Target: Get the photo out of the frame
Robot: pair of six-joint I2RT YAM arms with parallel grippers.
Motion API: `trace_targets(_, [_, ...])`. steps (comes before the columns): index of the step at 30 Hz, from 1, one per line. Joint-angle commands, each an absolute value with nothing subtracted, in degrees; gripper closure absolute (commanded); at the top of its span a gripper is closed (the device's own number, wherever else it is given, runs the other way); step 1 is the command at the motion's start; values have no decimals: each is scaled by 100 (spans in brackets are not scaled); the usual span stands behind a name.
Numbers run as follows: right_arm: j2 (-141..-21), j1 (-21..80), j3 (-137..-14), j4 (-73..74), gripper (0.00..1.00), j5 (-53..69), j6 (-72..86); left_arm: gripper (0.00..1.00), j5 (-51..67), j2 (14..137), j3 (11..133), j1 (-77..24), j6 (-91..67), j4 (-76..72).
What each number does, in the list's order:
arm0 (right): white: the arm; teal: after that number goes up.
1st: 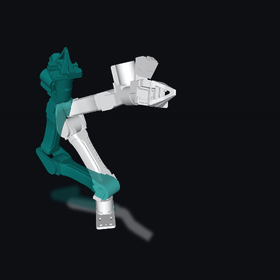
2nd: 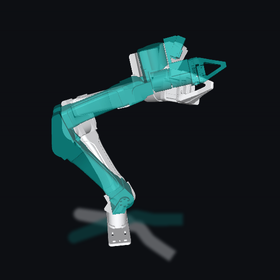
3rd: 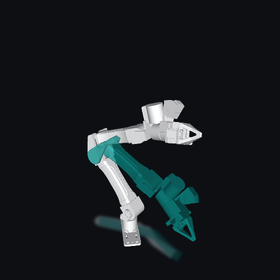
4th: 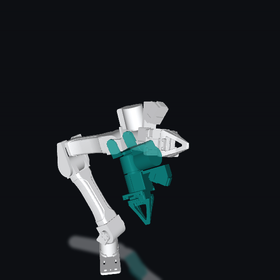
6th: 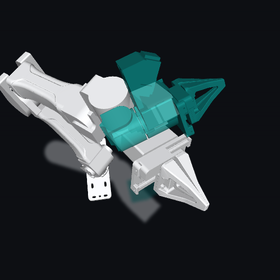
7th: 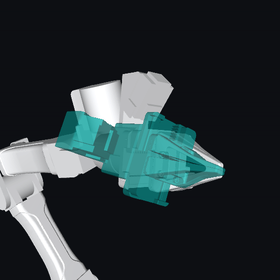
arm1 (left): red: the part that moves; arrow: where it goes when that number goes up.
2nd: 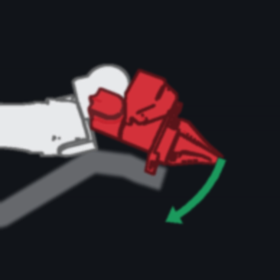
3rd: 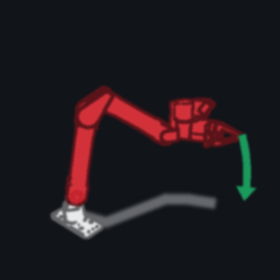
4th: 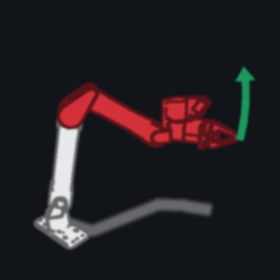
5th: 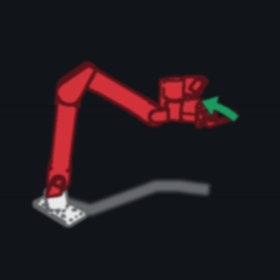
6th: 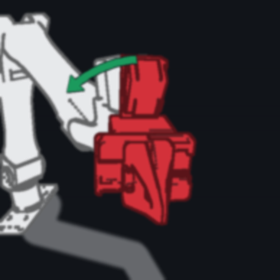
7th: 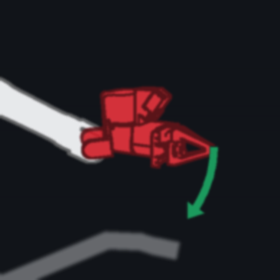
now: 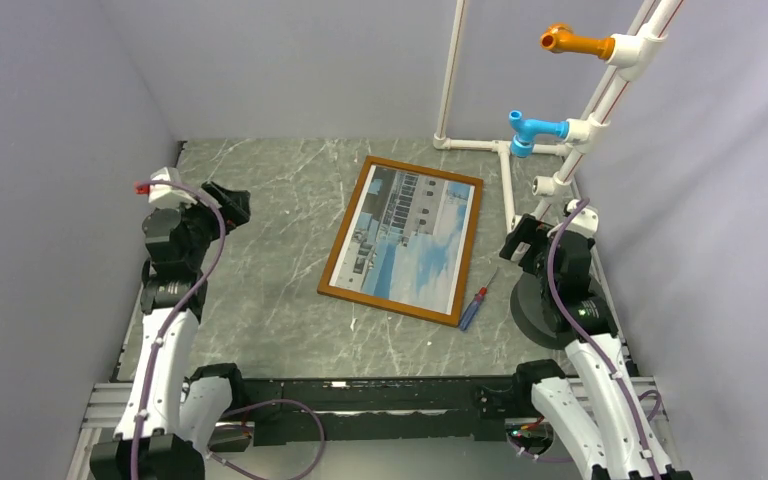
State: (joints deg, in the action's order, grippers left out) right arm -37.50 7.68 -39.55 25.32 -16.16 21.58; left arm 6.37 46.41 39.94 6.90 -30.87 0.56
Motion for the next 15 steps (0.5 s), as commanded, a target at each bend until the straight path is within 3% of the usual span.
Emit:
trace_targets(1, [-3786, 764, -3923, 2457, 0, -1666, 2247, 1, 2098, 5103, 4289, 679, -2980, -431])
trace_targets(7, [-4211, 759, -3929, 2347, 0, -681, 2148, 1, 3370, 6061, 4680, 206, -2857, -409])
trace_targets(15, [-4814, 1437, -3720, 1896, 0, -87, 2930, 1, 3515, 6936, 5565, -1470, -2033, 716])
